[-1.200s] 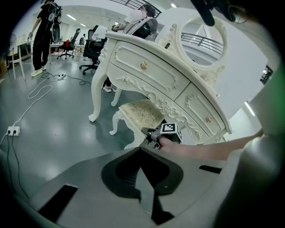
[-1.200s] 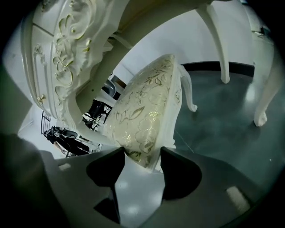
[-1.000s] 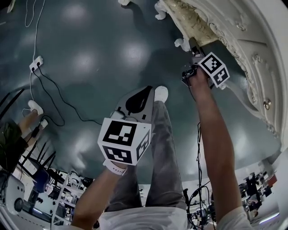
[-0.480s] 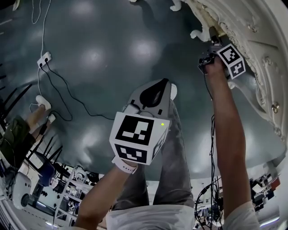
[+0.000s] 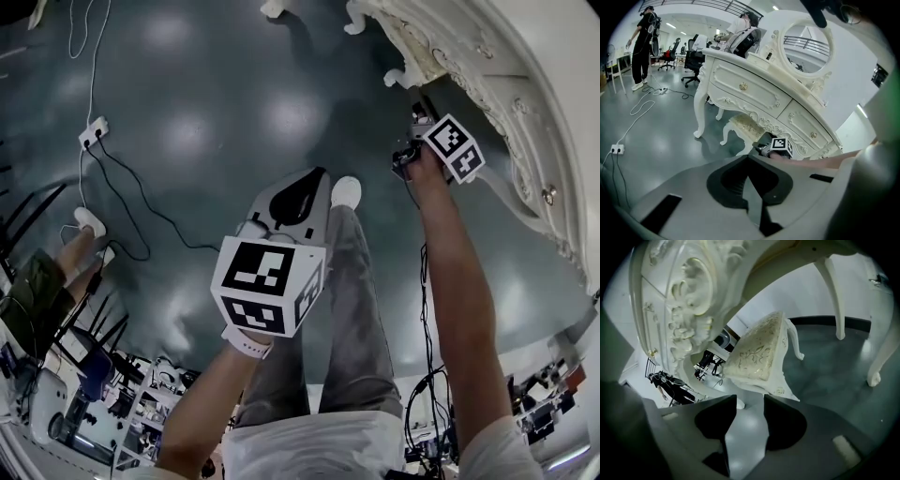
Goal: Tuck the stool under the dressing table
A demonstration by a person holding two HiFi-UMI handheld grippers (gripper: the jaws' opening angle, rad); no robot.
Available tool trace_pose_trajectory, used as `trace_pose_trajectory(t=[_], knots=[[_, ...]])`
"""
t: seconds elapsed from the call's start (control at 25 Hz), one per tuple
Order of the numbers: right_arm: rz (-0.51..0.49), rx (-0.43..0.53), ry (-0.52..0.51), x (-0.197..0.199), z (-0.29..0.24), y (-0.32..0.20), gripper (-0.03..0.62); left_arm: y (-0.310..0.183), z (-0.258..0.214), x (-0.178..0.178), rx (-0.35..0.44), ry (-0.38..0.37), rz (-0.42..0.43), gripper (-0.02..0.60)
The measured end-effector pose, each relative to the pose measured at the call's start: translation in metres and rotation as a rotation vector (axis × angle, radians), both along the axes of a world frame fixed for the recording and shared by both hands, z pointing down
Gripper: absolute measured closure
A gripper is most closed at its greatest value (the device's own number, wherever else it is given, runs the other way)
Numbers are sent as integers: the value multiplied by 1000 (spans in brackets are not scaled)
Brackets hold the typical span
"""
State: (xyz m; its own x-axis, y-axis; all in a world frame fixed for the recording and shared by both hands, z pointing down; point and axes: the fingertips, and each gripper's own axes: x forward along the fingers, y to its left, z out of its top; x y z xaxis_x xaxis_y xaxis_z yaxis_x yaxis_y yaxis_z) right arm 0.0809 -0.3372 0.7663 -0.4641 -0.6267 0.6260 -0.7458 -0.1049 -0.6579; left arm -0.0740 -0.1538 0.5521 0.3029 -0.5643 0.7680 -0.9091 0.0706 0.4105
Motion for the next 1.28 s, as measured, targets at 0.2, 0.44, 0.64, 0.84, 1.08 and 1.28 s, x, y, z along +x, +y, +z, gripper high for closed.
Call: trace_pose_trajectory(t=[0.2, 0.44, 0.64, 0.84, 1.08, 1.28], knots=[[-96, 27, 21, -17, -40, 22, 402, 14, -28, -11, 12, -7, -3, 575], [-213, 76, 70, -35, -99, 50, 402, 29, -67, -23, 35, -4, -3, 575], [-414, 128, 142, -49, -152, 88, 430, 38, -105, -29, 59, 7, -8, 575], [-512, 177, 166, -54, -213, 117, 453, 51, -138, -44, 86, 19, -45, 575], [-494, 252, 170, -51, -292, 131, 453, 72, -178, -59, 109, 22, -71, 575], [-555, 306, 186, -57, -356, 148, 454, 82, -224, -64, 154, 25, -86, 575]])
